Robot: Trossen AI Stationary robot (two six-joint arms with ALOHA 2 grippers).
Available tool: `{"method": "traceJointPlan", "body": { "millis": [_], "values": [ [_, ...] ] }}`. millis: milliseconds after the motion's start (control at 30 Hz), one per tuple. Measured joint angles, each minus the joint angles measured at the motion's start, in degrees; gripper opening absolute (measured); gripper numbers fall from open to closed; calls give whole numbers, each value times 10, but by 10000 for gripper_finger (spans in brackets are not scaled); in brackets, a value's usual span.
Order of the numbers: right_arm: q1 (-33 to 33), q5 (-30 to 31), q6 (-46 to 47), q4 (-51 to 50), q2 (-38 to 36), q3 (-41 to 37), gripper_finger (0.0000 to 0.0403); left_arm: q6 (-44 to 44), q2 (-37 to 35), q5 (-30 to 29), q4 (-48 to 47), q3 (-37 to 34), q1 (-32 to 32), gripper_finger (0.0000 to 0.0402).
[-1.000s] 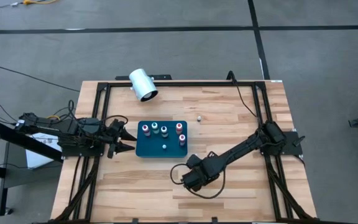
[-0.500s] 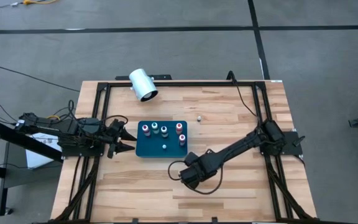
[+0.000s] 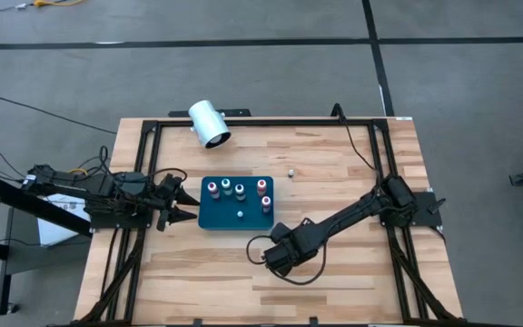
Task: Pick & Place food coloring
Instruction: Put the small black food coloring bottle into the bin
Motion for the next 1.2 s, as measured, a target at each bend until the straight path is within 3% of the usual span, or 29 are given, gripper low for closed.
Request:
{"method": "traceJointPlan", "body": {
  "millis": [167,633,1200],
  "values": [
    [0,-1,37,23,2,-48,226,1,0,2,0,0,0,250],
    [-1,13,36,49,1,-62,219,7,0,1,0,0,0,249],
    [2,-6,26,72,0,-82,101,7,0,-9,0,0,0,249]
  ]
}}
